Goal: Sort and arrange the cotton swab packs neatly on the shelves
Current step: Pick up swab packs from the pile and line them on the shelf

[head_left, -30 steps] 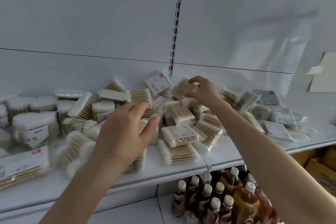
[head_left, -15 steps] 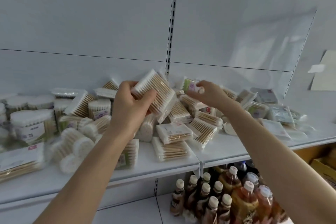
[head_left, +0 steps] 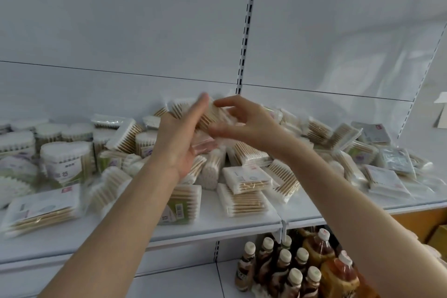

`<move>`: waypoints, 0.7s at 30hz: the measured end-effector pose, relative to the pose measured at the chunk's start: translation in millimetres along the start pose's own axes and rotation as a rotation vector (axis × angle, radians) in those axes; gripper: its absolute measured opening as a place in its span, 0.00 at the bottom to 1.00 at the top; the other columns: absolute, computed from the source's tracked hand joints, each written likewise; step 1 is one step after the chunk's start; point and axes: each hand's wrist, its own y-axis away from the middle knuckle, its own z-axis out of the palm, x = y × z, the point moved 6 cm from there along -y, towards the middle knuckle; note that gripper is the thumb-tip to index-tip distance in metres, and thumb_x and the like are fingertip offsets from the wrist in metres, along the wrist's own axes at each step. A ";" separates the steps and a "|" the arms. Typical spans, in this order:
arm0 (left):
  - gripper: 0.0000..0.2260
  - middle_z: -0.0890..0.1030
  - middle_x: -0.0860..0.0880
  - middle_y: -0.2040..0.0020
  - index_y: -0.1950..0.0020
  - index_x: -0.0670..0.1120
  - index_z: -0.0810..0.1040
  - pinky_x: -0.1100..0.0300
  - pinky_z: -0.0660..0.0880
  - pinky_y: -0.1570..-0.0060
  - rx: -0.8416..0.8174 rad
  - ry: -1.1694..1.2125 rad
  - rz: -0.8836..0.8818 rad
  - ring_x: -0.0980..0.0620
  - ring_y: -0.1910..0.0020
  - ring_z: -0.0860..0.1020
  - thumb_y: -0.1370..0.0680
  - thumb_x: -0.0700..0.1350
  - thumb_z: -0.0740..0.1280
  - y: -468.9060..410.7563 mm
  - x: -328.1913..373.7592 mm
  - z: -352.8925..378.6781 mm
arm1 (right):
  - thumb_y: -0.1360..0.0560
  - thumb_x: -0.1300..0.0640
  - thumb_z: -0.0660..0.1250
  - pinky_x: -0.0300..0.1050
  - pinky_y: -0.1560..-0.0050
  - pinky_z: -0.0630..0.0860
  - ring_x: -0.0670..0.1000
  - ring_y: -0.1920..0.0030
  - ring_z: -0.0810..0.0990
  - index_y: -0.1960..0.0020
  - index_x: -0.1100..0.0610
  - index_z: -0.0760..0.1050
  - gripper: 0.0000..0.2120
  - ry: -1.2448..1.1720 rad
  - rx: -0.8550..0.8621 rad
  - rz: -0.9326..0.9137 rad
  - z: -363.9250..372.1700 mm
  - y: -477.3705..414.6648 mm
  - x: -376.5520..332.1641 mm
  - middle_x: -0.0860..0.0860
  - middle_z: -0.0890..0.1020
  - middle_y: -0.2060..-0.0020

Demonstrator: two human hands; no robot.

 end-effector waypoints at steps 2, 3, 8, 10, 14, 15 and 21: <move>0.09 0.83 0.47 0.62 0.46 0.41 0.78 0.60 0.77 0.73 0.067 -0.056 0.056 0.53 0.66 0.83 0.25 0.43 0.68 -1.3 3.2 -12.0 | 0.26 0.48 0.66 0.40 0.45 0.76 0.45 0.45 0.79 0.40 0.48 0.73 0.15 -0.135 -0.048 0.031 -0.6 -5.2 6.5 0.46 0.80 0.47; 0.10 0.83 0.46 0.61 0.45 0.41 0.77 0.60 0.77 0.73 0.098 -0.058 0.056 0.54 0.66 0.83 0.25 0.41 0.68 -2.5 3.8 -19.6 | 0.25 0.48 0.64 0.40 0.46 0.75 0.46 0.45 0.79 0.41 0.47 0.74 0.13 -0.148 -0.020 0.073 -6.6 -9.1 15.1 0.46 0.80 0.48; 0.17 0.82 0.44 0.52 0.39 0.39 0.73 0.54 0.81 0.66 0.159 -0.052 0.078 0.50 0.59 0.83 0.27 0.38 0.69 -1.2 8.1 -42.5 | 0.26 0.41 0.64 0.48 0.38 0.68 0.55 0.34 0.70 0.30 0.56 0.64 0.31 0.689 -0.152 0.428 -10.7 -17.7 81.3 0.53 0.71 0.33; 0.16 0.82 0.44 0.53 0.40 0.39 0.73 0.53 0.81 0.65 0.177 -0.058 0.117 0.52 0.61 0.83 0.26 0.38 0.69 0.2 12.0 -47.0 | 0.28 0.40 0.66 0.49 0.39 0.69 0.55 0.35 0.70 0.30 0.56 0.65 0.32 0.700 -0.150 0.426 -5.7 -20.6 87.6 0.54 0.71 0.33; 0.20 0.81 0.43 0.47 0.37 0.39 0.70 0.49 0.80 0.59 0.248 -0.083 0.146 0.48 0.53 0.82 0.27 0.38 0.70 2.6 17.4 -60.3 | 0.31 0.49 0.73 0.43 0.53 0.71 0.50 0.51 0.74 0.35 0.56 0.68 0.29 0.413 0.055 0.360 -18.9 -28.7 83.6 0.51 0.75 0.48; 0.21 0.80 0.44 0.47 0.36 0.40 0.70 0.49 0.80 0.58 0.262 -0.087 0.155 0.49 0.52 0.81 0.27 0.39 0.70 3.8 18.5 -63.2 | 0.31 0.52 0.73 0.40 0.58 0.72 0.49 0.56 0.75 0.38 0.57 0.69 0.25 0.303 0.145 0.328 -25.7 -29.7 80.5 0.49 0.75 0.53; 0.19 0.80 0.49 0.49 0.40 0.45 0.69 0.51 0.79 0.58 0.339 -0.010 0.142 0.53 0.57 0.81 0.28 0.39 0.71 4.8 13.5 -62.2 | 0.27 0.61 0.69 0.37 0.62 0.78 0.44 0.66 0.80 0.45 0.58 0.74 0.12 -0.526 0.252 0.125 -31.5 -34.7 25.5 0.48 0.81 0.63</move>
